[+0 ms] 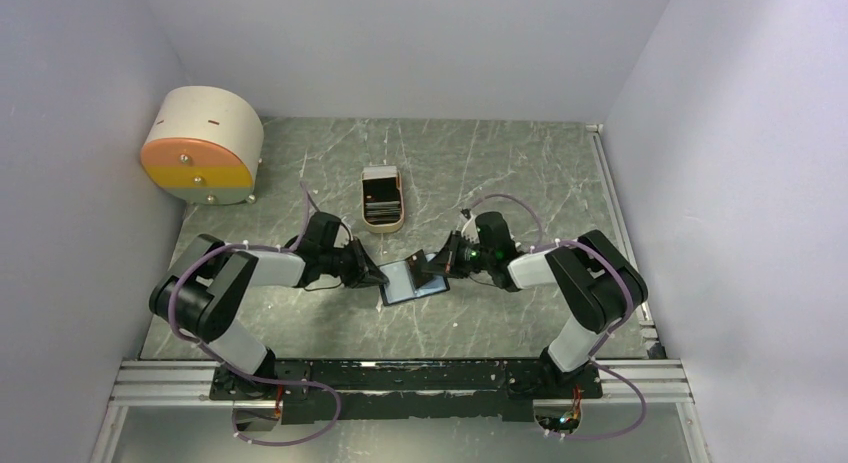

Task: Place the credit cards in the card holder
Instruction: Insert the credit card into the card holder.

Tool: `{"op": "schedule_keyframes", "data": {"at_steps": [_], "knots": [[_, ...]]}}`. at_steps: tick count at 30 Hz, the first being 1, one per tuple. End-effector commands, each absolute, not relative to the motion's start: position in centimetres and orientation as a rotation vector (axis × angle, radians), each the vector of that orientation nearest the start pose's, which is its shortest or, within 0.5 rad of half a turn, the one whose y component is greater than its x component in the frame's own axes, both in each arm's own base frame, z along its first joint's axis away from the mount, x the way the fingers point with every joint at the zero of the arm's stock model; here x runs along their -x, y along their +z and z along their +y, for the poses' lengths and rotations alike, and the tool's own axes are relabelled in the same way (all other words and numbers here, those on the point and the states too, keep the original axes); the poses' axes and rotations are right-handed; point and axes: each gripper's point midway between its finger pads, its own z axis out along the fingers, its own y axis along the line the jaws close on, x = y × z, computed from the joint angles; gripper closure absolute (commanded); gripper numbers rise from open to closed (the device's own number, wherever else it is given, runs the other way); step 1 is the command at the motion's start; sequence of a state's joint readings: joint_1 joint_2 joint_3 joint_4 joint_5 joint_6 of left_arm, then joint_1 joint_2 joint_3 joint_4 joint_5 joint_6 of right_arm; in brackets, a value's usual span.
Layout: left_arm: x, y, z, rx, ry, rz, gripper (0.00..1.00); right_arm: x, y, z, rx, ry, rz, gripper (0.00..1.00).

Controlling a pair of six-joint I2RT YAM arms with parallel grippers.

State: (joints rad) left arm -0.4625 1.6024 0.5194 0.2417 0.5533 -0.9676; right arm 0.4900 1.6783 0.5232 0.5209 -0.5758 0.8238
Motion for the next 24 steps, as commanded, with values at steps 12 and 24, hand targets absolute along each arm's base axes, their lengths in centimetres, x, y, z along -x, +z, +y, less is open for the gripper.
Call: {"op": "schedule_keyframes", "data": {"at_steps": [12,24], "knots": [[-23.5,0.7,-23.6,0.425,-1.047,2.68,0.88,-25.1,4.8,27.2,-0.054,1.357,2.366,1.0],[-23.3,0.7,-23.4,0.431,-1.035,2.676,0.87,-24.6,3.9,27.1,-0.073,1.369,2.378,1.0]]}}
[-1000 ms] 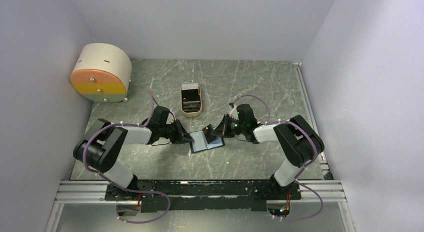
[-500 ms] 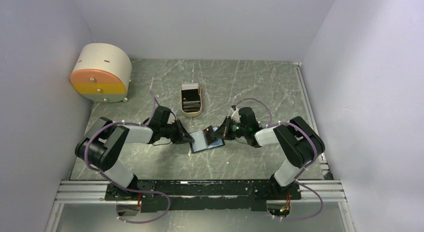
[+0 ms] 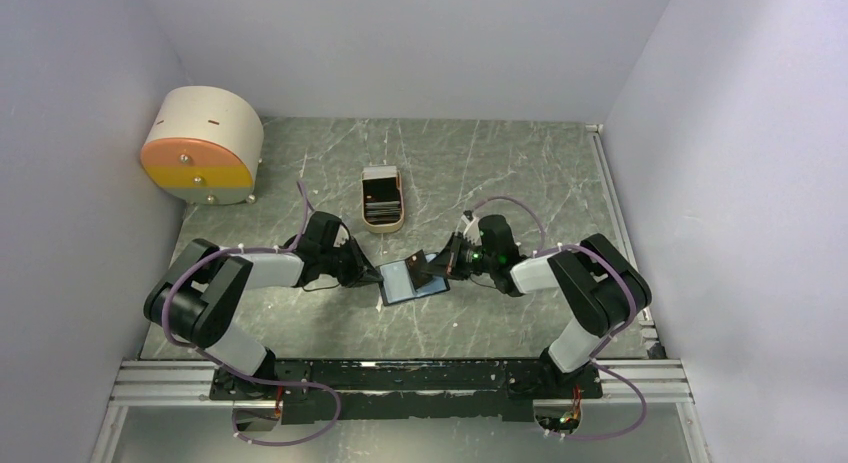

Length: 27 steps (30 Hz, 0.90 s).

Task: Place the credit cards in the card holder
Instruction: Insert the credit card into the card holder.

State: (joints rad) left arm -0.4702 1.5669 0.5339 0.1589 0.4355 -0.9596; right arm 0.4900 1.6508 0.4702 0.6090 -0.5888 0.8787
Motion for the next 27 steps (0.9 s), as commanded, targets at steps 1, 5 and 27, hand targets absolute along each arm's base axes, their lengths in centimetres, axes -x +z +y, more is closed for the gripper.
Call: {"op": "schedule_keyframes", "data": {"at_steps": [1,5,27], "knots": [[-23.3,0.7,-23.4,0.432,-1.036,2.677,0.87,-24.6,3.8,27.0,-0.077,1.365,2.382,1.0],[-23.3,0.6,-23.5,0.432,-1.032,2.679,0.87,-24.1,3.5,27.0,-0.081,1.379,2.385,1.0],[-23.1,0.5,-23.7,0.43,-1.03,2.687,0.88,-23.9,3.0,27.9,-0.142,1.481,2.326,1.0]]}}
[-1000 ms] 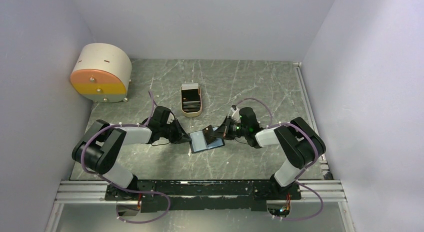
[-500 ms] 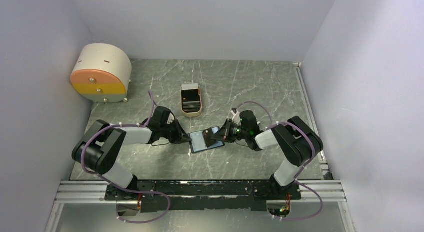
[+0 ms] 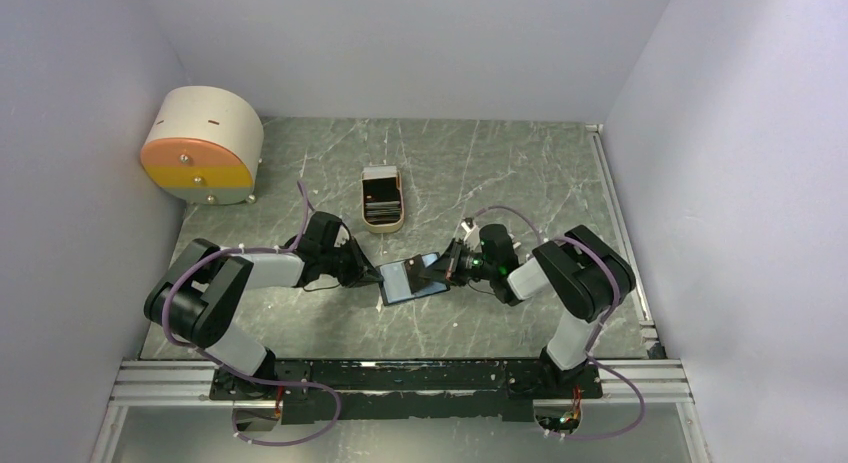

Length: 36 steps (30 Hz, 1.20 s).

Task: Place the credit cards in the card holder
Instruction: Insert the credit card into the card holder.

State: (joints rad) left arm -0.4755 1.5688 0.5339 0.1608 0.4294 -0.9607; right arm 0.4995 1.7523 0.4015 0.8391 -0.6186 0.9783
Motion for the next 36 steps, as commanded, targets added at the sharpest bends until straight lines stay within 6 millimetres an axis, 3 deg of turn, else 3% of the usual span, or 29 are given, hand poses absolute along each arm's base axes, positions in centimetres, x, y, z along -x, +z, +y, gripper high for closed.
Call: {"op": "schedule_keyframes", "data": {"at_steps": [1,10,18,25,30,36], "knots": [[-23.1,0.5,-23.7,0.428,-1.03,2.686,0.88,-24.0,3.0,28.0,-0.146,1.483,2.323,1.0],[-22.4,0.0,-23.8,0.433,-1.034,2.7,0.88,-22.9,1.9,28.8,-0.115,1.47,2.359,0.97],[-22.5,0.3,-23.7,0.423,-1.018,2.7,0.88,-22.7,-0.8,26.4,-0.036,1.165,2.518,0.67],[-22.4,0.2,-23.6,0.423,-1.009,2.704,0.88,-23.6,-0.3,24.4,0.032,0.951,2.536,0.6],[-22.3,0.2,-23.7,0.422,-1.02,2.703,0.88,-24.3,0.3,25.0,0.052,0.968,2.519,0.57],[-22.5,0.5,-23.7,0.419,-1.021,2.694,0.87,-23.2,0.7,28.1,0.143,1.055,2.508,0.63]]}}
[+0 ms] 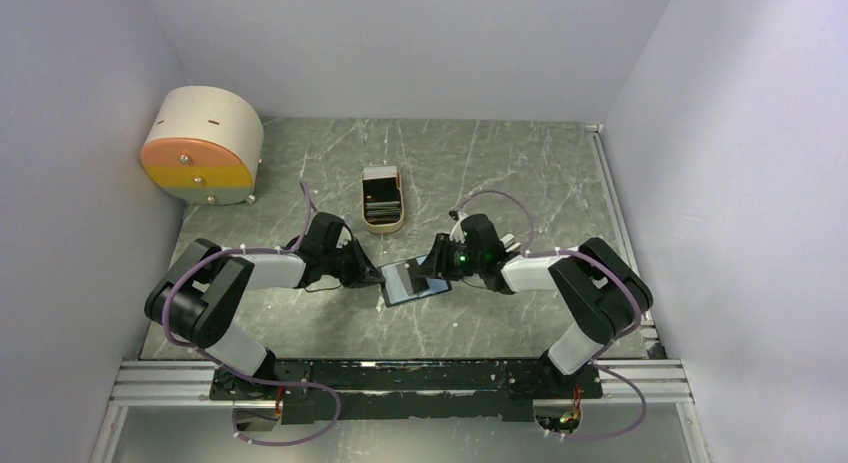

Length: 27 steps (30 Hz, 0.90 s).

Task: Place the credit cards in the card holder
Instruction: Insert the credit card into the card holder.

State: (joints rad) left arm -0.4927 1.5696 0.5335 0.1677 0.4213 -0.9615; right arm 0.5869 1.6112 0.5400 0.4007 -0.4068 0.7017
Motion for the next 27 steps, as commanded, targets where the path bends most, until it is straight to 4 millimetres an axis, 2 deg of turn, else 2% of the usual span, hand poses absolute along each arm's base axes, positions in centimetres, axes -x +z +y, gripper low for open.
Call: {"op": "schedule_keyframes", "data": {"at_steps": [1,4,8,17,21,27], "knots": [[-22.4,0.5,-23.7,0.419,-1.022,2.697,0.87,-23.0,0.8,28.6,0.156,1.073,2.505,0.64],[-22.5,0.6,-23.8,0.418,-1.027,2.694,0.87,-22.3,1.4,30.3,0.203,1.117,2.485,0.65],[-22.5,0.7,-23.8,0.417,-1.03,2.69,0.87,-21.7,1.8,31.3,0.234,1.142,2.48,0.65],[-22.5,1.3,-23.8,0.421,-1.046,2.672,0.87,-22.1,1.2,30.1,0.253,1.018,2.503,0.63],[-22.7,2.5,-23.8,0.415,-1.057,2.638,0.83,-22.6,2.1,30.0,0.25,1.004,2.476,0.62],[-23.9,5.5,-23.5,0.373,-1.016,2.575,0.77,-23.3,3.6,29.6,0.252,0.968,2.423,0.6]]}}
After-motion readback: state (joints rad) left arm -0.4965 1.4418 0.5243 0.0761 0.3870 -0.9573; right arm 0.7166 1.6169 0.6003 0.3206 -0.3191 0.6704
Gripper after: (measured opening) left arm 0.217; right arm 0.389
